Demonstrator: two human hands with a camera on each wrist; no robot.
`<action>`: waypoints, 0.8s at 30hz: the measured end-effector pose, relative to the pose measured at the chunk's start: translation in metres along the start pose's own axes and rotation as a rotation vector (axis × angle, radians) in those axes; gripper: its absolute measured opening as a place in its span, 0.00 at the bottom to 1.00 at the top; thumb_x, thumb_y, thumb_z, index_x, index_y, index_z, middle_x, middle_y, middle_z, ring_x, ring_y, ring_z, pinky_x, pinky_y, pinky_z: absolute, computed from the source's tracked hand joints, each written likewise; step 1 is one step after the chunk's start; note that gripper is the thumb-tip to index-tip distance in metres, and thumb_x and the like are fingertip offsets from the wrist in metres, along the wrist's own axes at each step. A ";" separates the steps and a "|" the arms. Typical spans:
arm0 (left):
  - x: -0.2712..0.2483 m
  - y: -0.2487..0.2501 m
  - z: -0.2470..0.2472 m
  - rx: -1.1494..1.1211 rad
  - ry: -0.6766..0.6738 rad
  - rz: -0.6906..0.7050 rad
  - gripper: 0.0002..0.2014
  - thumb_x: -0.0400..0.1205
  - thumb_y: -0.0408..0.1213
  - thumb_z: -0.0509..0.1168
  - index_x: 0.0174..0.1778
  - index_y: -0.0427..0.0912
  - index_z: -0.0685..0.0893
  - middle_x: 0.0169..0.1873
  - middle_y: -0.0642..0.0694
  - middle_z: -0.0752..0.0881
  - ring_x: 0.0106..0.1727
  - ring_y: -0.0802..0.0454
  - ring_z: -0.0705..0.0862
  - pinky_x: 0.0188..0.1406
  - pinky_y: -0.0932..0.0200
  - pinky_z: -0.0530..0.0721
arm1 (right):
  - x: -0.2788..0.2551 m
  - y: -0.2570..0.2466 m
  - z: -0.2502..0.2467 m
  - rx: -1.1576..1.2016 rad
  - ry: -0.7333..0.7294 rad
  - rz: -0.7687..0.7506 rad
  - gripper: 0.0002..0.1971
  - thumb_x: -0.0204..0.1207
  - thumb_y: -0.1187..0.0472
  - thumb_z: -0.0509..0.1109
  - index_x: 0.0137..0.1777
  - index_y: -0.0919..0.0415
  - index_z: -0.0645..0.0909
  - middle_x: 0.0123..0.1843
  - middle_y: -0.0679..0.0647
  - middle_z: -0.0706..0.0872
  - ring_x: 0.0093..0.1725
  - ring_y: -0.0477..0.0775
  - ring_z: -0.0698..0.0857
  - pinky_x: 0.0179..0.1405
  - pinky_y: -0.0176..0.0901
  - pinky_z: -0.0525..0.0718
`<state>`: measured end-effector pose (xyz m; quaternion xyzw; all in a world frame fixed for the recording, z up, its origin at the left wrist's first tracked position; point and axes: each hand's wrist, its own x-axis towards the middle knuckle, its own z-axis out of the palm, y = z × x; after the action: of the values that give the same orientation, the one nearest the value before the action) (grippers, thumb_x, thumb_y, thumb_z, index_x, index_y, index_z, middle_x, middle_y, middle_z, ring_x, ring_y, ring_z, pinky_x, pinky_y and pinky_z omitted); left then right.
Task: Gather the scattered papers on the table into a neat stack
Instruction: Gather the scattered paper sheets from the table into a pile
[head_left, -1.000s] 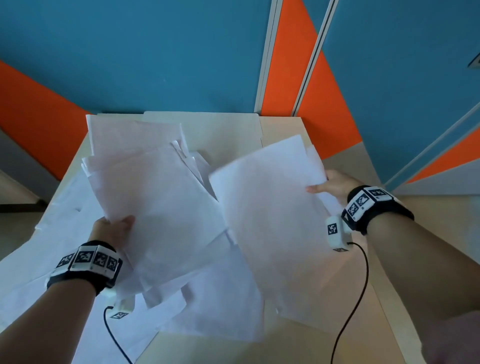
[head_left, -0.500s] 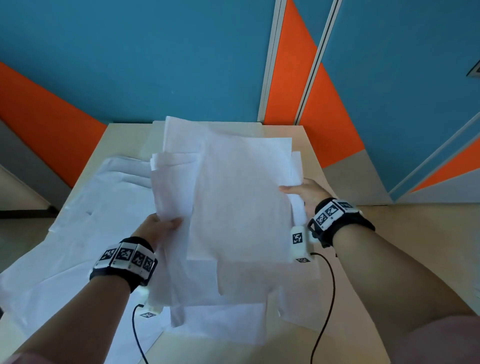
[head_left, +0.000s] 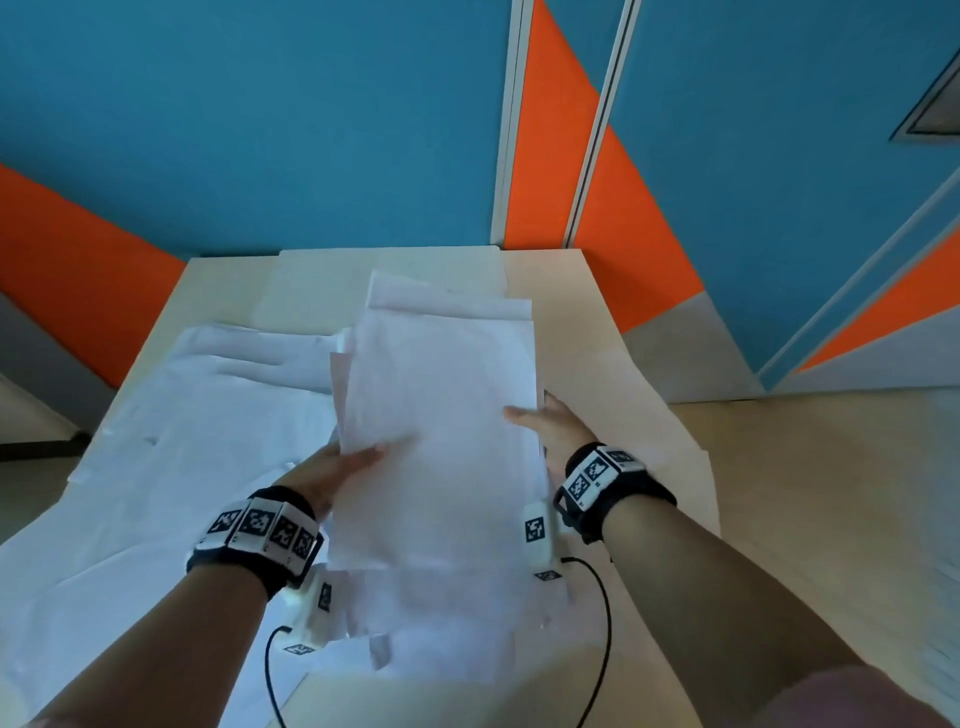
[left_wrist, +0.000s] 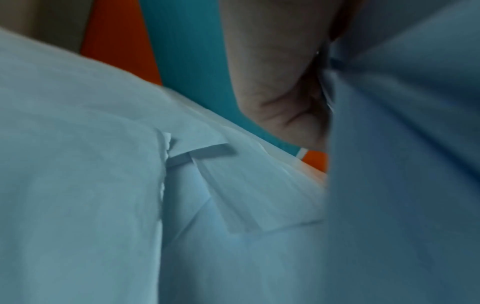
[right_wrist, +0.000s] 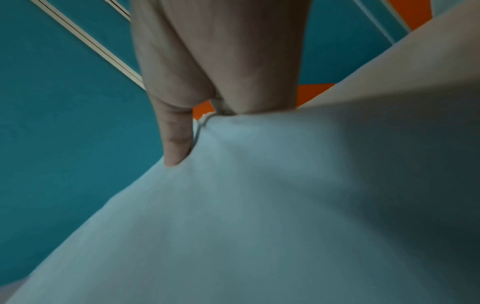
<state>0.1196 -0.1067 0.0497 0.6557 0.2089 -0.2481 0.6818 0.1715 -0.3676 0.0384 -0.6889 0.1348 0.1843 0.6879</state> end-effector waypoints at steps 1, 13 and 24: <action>0.003 -0.003 0.003 0.061 0.033 0.014 0.44 0.56 0.46 0.82 0.68 0.35 0.78 0.47 0.42 0.89 0.49 0.43 0.87 0.51 0.49 0.84 | -0.002 0.002 0.005 0.024 -0.014 -0.017 0.21 0.76 0.67 0.70 0.69 0.62 0.76 0.63 0.58 0.85 0.60 0.56 0.85 0.64 0.51 0.80; 0.021 -0.009 -0.034 0.318 0.541 0.037 0.21 0.78 0.33 0.68 0.64 0.24 0.78 0.57 0.29 0.84 0.56 0.34 0.83 0.53 0.51 0.77 | 0.005 0.022 -0.077 -0.978 0.103 0.055 0.23 0.72 0.64 0.74 0.68 0.59 0.76 0.65 0.61 0.79 0.64 0.61 0.80 0.57 0.45 0.79; 0.024 -0.010 -0.049 0.281 0.592 -0.007 0.21 0.78 0.34 0.69 0.64 0.25 0.78 0.60 0.27 0.83 0.58 0.33 0.83 0.62 0.45 0.78 | 0.048 0.008 -0.075 -1.364 -0.016 -0.014 0.25 0.72 0.61 0.73 0.70 0.55 0.73 0.71 0.56 0.71 0.67 0.61 0.76 0.61 0.49 0.74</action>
<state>0.1342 -0.0600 0.0242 0.7862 0.3641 -0.0753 0.4936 0.2162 -0.4392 0.0087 -0.9679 -0.0211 0.2286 0.1020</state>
